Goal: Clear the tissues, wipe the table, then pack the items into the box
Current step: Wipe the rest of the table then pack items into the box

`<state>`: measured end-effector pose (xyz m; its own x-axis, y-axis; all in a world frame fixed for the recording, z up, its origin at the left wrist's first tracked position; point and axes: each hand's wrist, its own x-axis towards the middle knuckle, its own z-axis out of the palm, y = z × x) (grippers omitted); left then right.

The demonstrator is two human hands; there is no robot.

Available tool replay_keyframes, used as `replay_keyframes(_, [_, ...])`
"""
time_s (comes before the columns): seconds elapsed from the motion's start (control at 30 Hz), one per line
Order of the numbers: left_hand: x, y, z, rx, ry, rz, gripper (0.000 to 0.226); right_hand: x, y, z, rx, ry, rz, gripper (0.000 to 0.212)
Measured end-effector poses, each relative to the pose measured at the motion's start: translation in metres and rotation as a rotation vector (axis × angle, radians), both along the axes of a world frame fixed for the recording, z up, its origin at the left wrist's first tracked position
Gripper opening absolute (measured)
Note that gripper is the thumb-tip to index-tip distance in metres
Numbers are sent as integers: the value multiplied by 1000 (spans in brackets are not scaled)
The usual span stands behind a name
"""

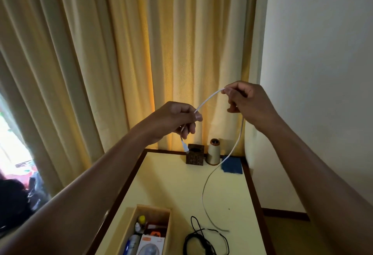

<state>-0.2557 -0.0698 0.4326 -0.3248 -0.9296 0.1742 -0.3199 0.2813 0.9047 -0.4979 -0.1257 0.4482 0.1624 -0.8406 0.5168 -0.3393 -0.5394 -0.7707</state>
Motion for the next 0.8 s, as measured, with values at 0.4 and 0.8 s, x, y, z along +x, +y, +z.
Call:
replay_keyframes(0.4, [14,-2,10,83,1042,-231,25,14,1,-61,109,156,42,21])
replay_keyframes(0.8, [7,-48,-1,-387,215,292,37,22,40,-60,-97,501,161,26])
